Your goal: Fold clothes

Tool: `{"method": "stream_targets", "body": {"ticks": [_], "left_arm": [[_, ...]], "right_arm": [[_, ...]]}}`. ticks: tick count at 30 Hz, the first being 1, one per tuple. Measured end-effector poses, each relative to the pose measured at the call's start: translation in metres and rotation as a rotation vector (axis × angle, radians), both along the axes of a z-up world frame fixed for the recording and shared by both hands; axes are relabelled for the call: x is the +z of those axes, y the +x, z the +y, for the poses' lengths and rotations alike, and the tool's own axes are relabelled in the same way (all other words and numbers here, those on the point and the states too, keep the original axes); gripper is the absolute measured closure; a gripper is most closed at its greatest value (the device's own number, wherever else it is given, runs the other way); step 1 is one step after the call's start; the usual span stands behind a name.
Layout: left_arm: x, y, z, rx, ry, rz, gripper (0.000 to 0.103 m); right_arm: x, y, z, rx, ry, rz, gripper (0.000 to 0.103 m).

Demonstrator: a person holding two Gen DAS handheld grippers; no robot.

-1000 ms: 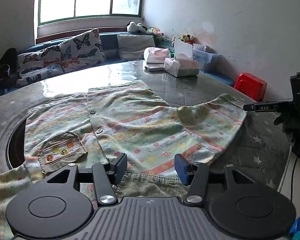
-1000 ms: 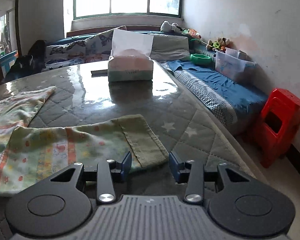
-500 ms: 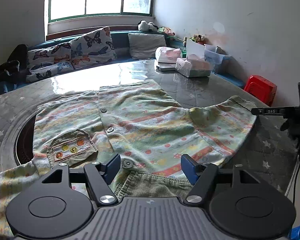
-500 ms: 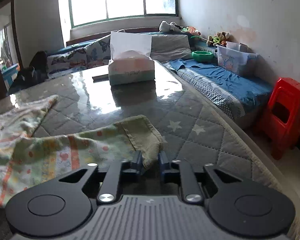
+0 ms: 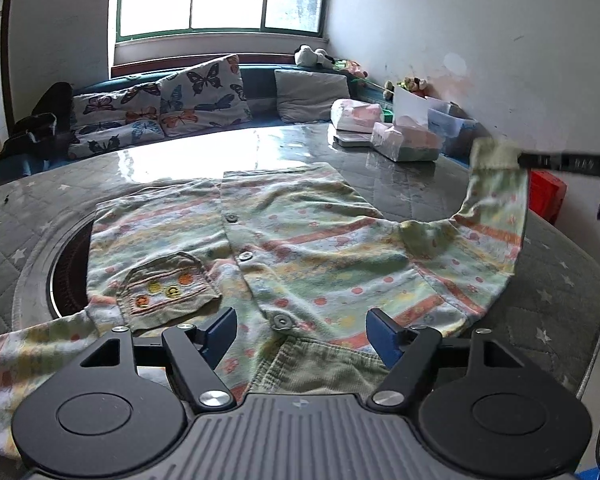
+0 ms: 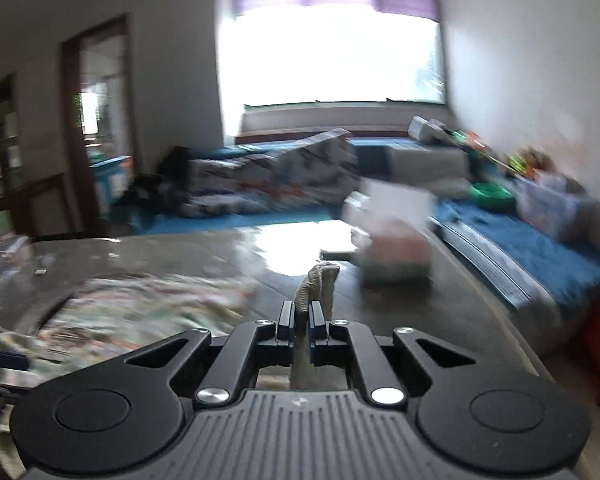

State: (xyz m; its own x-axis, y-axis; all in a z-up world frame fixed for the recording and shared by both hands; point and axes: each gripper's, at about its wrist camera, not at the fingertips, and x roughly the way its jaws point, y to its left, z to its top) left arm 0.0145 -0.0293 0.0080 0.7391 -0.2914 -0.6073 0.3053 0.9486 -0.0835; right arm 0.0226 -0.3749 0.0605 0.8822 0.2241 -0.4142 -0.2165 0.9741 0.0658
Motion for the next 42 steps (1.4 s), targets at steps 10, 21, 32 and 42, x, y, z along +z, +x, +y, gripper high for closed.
{"method": "stream_targets", "body": {"ticks": [10,21,32,42], "left_arm": [[0.004,-0.015,0.034,0.075,-0.041,-0.032,0.027],[0.000,-0.033,0.074,0.165,-0.090,-0.042,0.026],[0.007,-0.033,0.088,0.217,-0.089,-0.058,0.026],[0.006,-0.005,0.045,0.080,-0.082,-0.047,0.037]], "right_arm": [[0.042,0.007,0.117,0.313,-0.056,-0.080,0.098],[0.022,-0.003,0.229,0.553,-0.164,-0.010,0.098],[0.004,-0.005,0.231,0.629,-0.184,0.048,0.092],[-0.047,0.021,0.159,0.474,-0.282,0.234,0.092]]}}
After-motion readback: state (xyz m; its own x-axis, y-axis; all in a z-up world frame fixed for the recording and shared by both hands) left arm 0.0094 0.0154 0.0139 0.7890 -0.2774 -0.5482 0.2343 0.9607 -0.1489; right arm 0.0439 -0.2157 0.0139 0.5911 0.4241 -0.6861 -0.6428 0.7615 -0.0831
